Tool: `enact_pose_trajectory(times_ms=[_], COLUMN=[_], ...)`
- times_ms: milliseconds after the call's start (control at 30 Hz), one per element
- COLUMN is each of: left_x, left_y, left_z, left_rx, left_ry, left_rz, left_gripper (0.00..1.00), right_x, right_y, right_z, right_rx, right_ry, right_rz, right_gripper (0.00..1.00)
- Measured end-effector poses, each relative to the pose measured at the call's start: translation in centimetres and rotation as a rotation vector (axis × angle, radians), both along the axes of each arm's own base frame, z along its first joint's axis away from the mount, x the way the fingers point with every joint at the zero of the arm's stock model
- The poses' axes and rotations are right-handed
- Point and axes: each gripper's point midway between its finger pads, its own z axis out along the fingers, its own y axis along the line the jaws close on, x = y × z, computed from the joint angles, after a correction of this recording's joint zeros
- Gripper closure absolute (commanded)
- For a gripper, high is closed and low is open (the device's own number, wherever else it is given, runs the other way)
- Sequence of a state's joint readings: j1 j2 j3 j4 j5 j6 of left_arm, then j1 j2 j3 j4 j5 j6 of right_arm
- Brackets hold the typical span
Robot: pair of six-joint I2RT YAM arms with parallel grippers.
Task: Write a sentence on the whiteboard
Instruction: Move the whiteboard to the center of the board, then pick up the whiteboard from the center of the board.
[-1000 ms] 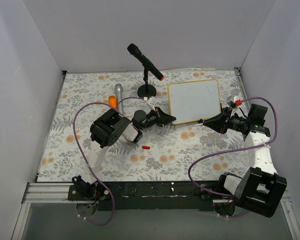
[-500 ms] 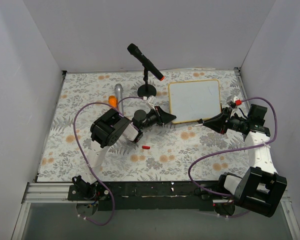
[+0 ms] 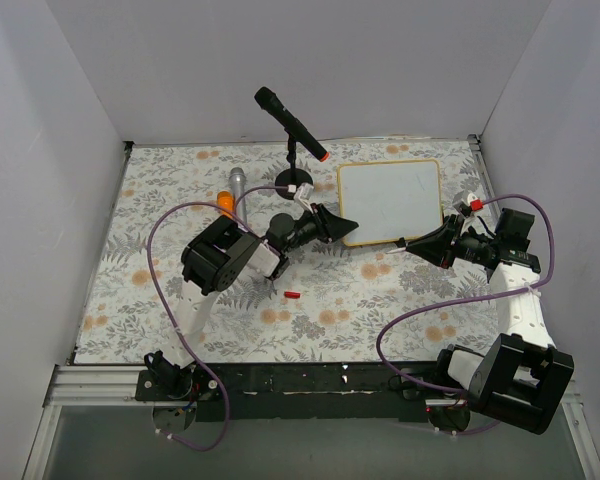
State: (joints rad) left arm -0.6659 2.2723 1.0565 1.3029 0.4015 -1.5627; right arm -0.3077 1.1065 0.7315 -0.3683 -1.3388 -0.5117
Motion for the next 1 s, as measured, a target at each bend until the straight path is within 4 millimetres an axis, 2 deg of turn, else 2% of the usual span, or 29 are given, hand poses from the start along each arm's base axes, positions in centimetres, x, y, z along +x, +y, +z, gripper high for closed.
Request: enact_pose_trajectory(times_ms=[67,233,333,467,733,867,900,967,1000], left_x=[0.3,1.3,1.9,2.8,5.6,6.6,6.7,6.9,6.9], left_y=[-0.3,-0.6,-0.8,-0.8,-1.5,-1.6,-1.6,-1.5,-1.4], left_z=[0.4,0.8,1.4,2.1,3.9,3.5,3.3,2.5,2.1], left_rx=[-0.009,-0.023,-0.033,-0.036,-0.037,-0.034,-0.031,-0.020,-0.014], left_ry=[-0.016,-0.037,-0.052,-0.059,-0.060,-0.040,-0.034,-0.013,-0.002], left_rz=[-0.002,-0.002,-0.003,0.000,-0.030,-0.054,-0.059,-0.070,-0.077], left_gripper=[0.59,0.46,0.44,0.44,0.51,0.60,0.66,0.84,1.00], right_x=[0.0,0.0,0.0,0.1,0.0,0.0,0.0,0.0,0.0], right_y=[0.0,0.0,0.0,0.0,0.0,0.0,0.0,0.0,0.0], right_z=[0.0,0.0,0.1,0.2,0.2,0.2,0.2,0.2,0.2], right_rx=[0.000,-0.002,-0.004,-0.005,-0.003,-0.003,-0.003,-0.003,-0.003], right_ry=[-0.001,-0.004,-0.007,-0.010,-0.004,-0.002,-0.003,-0.003,-0.003], right_rz=[0.000,0.001,0.001,0.002,0.002,0.002,0.002,0.002,0.002], right_gripper=[0.99,0.99,0.99,0.99,0.99,0.99,0.99,0.99,0.99])
